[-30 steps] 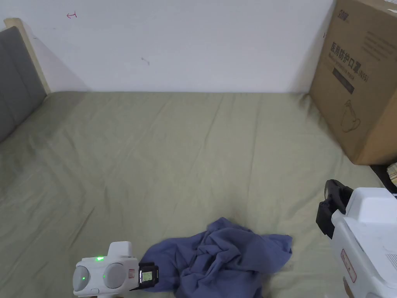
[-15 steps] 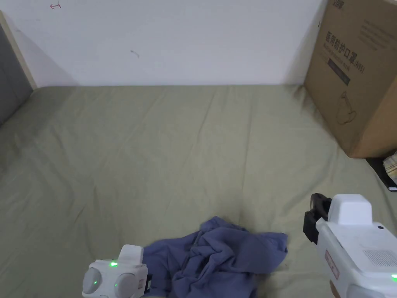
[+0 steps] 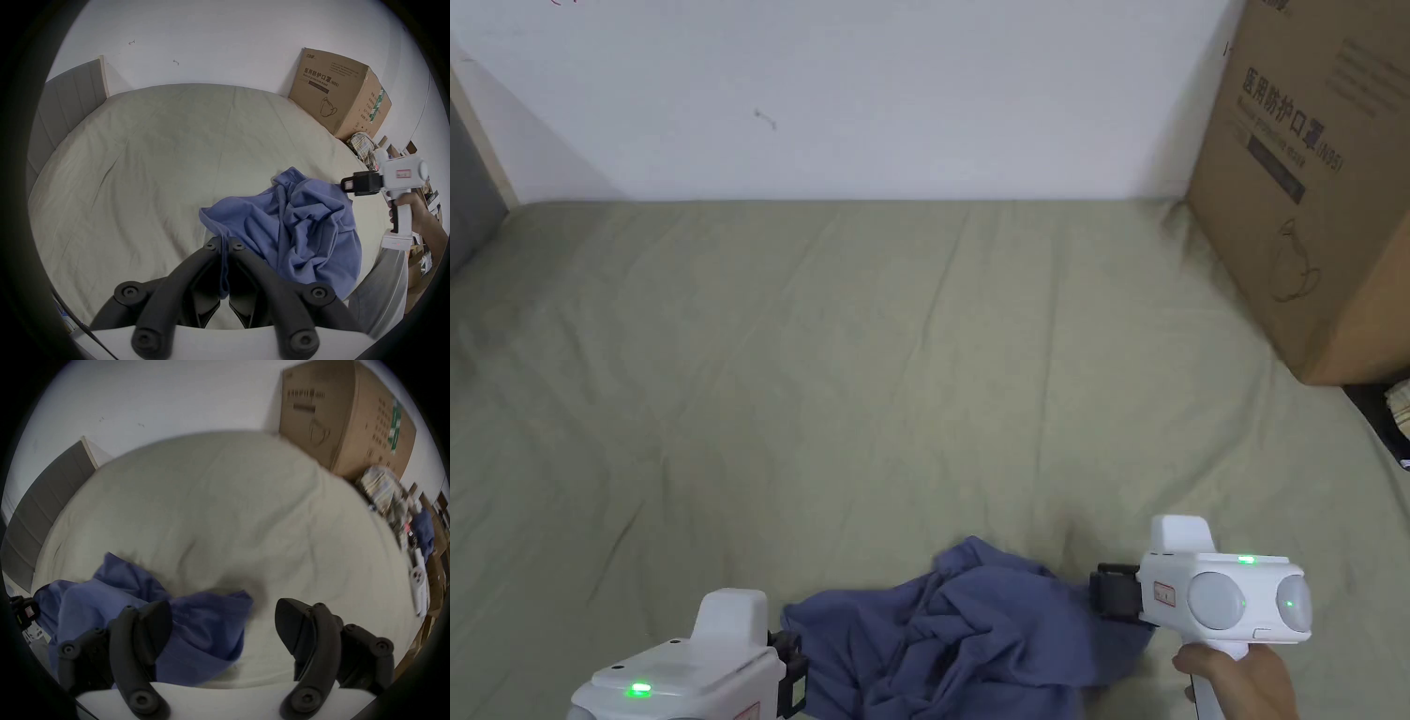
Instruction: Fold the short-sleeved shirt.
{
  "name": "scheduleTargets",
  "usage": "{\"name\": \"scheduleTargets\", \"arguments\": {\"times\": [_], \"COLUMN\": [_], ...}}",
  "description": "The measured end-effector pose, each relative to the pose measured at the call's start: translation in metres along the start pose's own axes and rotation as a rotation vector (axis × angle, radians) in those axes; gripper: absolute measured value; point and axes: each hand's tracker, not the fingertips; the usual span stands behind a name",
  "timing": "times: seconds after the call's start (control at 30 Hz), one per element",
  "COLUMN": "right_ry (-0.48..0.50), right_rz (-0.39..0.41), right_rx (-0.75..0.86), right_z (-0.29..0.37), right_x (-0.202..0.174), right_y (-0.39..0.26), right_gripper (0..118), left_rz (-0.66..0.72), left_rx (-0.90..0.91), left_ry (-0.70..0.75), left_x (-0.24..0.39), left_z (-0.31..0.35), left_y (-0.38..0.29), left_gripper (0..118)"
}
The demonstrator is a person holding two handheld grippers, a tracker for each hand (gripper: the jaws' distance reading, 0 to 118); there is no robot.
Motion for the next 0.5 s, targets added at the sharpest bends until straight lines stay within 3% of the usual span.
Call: {"name": "scheduleTargets", "arguments": {"times": [0.17,0.23,0.3,0.5], "right_ry": [-0.04,-0.053,-0.046,-0.034], "right_rz": [-0.019,0.024,0.083,0.101], "right_rx": [-0.058,-0.037,-0.011,0.11], "right_z": [-0.02,-0.003,0.006,0.062], "right_x": [-0.013,-0.027,-0.033,-0.028], "right_y": [-0.009,-0.011,-0.012,-0.013], "right_gripper": [49,5,5,4], "left_rz": [-0.014,-0.014,-0.001,0.076], "left_rx": [-0.011,-0.011,-0.01,0.028], "left_ry": [-0.007,-0.008,-0.012,-0.06], "left_x": [0.001,-0.001,-0.004,-0.009], "left_z": [-0.002,-0.003,-0.004,0.009], "left_y": [0.0,-0.001,-0.001,0.003], "left_gripper": [2,2,2,2]}}
